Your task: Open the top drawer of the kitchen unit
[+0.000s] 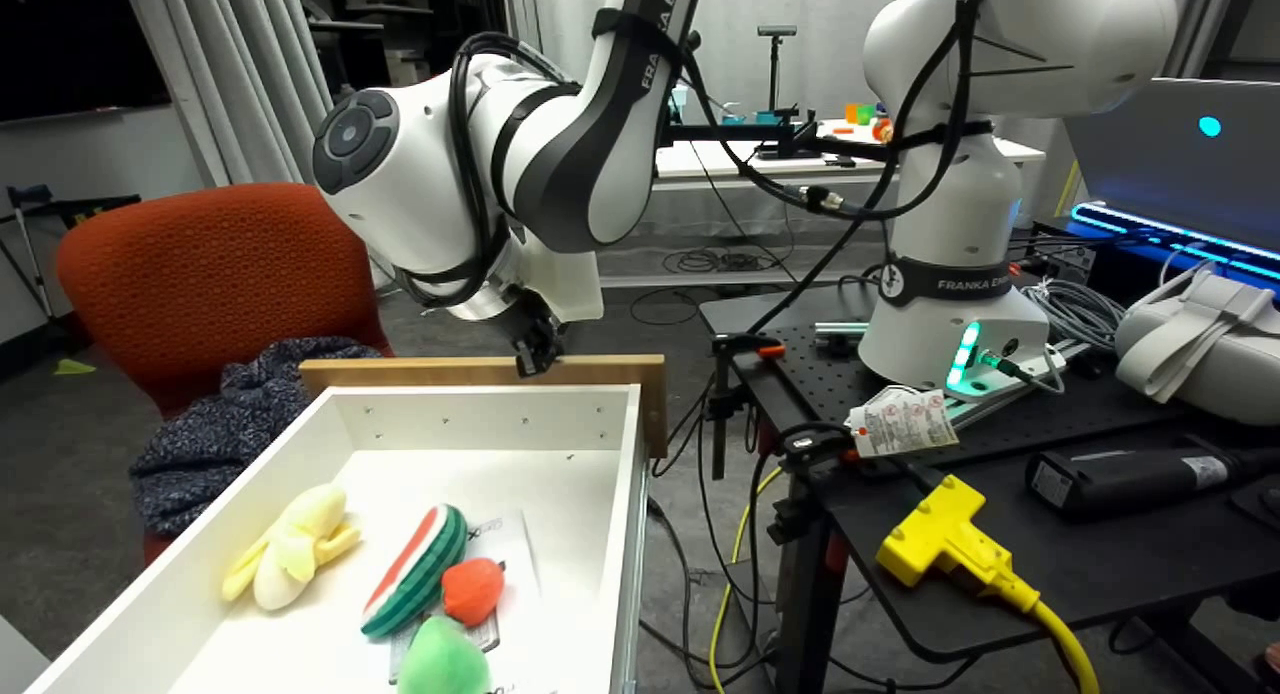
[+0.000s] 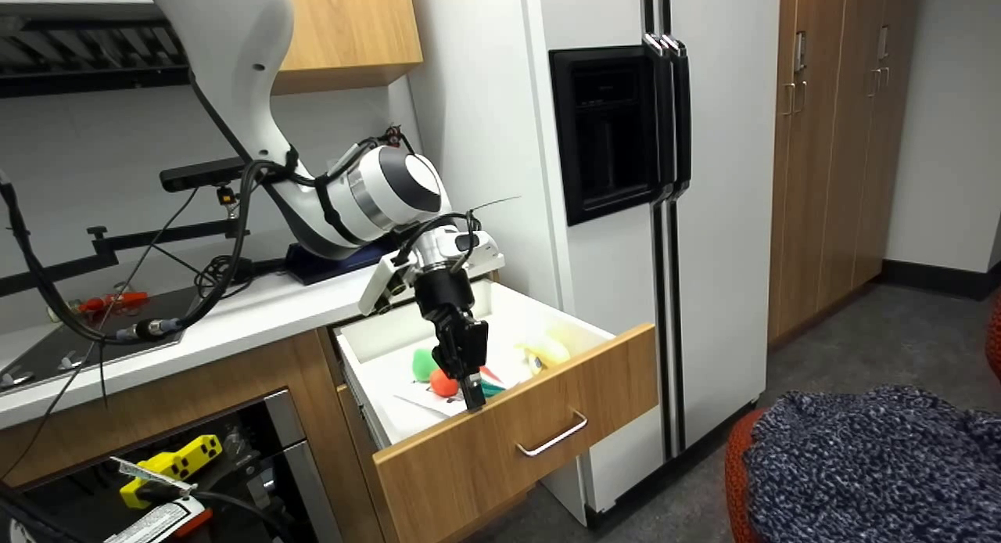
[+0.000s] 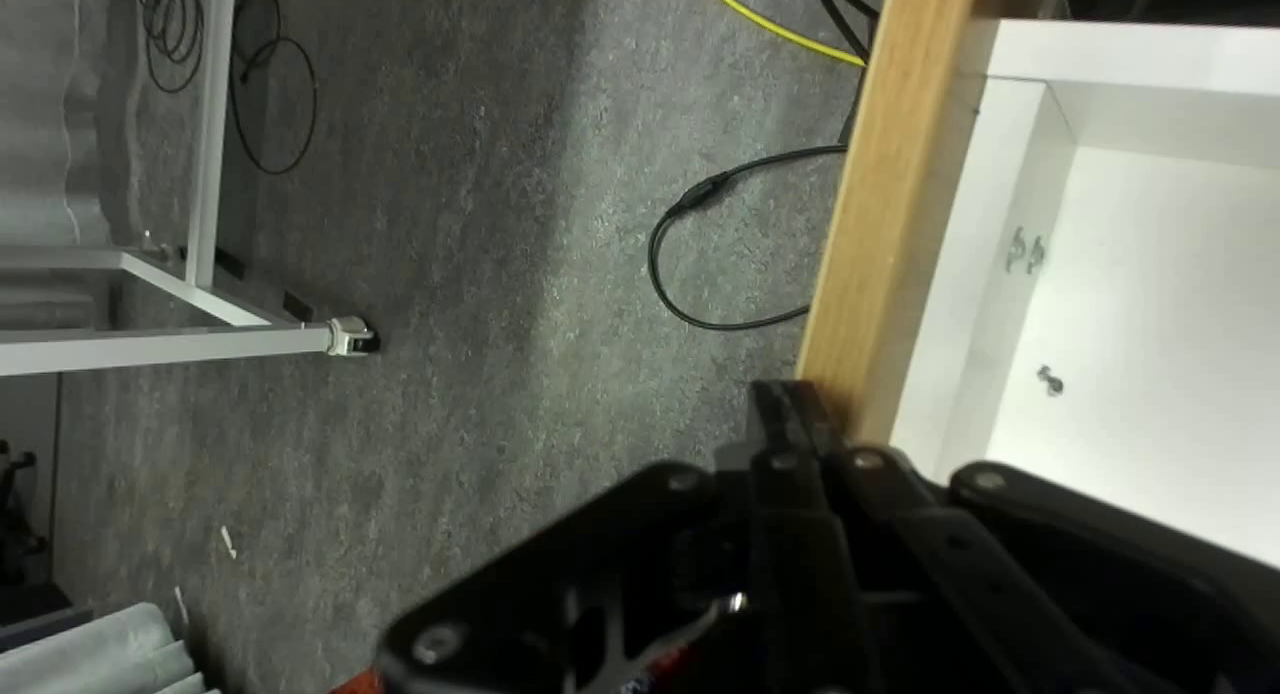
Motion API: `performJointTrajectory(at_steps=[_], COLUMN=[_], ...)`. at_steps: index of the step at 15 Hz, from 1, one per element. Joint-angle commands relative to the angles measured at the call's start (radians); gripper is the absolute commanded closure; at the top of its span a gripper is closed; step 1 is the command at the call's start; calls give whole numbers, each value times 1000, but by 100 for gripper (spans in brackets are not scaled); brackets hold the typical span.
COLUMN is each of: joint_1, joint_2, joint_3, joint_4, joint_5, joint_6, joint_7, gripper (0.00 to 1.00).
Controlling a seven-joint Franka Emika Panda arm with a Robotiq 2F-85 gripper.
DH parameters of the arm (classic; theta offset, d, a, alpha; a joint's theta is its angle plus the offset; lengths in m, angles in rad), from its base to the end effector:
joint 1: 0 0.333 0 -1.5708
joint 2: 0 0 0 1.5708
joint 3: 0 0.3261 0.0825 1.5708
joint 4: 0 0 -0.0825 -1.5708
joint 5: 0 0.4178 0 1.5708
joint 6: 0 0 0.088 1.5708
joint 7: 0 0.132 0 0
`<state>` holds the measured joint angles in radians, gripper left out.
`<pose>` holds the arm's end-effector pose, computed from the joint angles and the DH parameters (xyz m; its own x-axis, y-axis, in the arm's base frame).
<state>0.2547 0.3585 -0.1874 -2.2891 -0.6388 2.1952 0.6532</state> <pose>0.4968 -0.0071 0.1342 0.9687 -0.1486 -0.1990 -0.0067 -0.8165 0.5774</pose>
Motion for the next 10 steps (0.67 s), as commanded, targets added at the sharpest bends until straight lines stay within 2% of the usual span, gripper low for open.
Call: performJointTrajectory(at_steps=[1, 5, 10], joint_1=[-60, -98, -99], joint_2=[-36, -35, -32], joint_3=[30, 35, 4], joint_4=[-47, -71, -90], joint_5=[-20, -18, -118], joint_6=[14, 118, 267], joint_7=[23, 34, 125], gripper=[100, 100, 100])
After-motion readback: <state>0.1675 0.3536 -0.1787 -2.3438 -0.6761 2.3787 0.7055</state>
